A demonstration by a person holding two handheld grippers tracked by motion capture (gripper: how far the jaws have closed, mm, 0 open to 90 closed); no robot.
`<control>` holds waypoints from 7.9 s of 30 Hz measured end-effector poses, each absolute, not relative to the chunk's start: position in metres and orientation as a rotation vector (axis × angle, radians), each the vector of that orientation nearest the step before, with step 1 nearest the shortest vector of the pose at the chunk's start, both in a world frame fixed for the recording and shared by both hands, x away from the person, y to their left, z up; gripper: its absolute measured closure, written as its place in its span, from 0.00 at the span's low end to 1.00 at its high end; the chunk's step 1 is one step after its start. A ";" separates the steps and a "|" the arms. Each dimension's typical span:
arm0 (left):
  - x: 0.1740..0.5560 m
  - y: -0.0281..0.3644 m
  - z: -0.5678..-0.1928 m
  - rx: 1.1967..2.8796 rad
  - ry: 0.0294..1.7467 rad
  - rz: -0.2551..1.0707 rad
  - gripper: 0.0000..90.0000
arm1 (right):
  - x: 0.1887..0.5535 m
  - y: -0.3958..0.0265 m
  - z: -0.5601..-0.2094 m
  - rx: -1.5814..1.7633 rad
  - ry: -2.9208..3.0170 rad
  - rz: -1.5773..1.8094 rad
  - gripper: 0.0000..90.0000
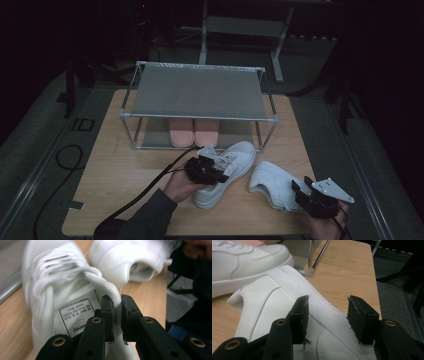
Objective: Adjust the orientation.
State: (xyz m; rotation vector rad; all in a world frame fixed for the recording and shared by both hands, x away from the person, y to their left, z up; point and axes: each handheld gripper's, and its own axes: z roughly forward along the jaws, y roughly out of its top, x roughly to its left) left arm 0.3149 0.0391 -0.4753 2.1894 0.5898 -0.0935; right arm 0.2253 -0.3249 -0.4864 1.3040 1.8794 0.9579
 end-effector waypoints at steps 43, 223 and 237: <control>0.313 0.123 -0.465 1.999 0.692 0.227 0.62 | 0.214 -0.321 -0.475 1.283 1.905 0.957 0.84; 0.325 0.127 -0.487 2.030 0.765 0.145 0.59 | 0.273 -0.258 -0.471 0.879 2.653 0.994 1.00; 0.325 0.127 -0.487 2.028 0.764 0.144 0.59 | 0.260 -0.226 -0.468 0.808 2.649 1.108 1.00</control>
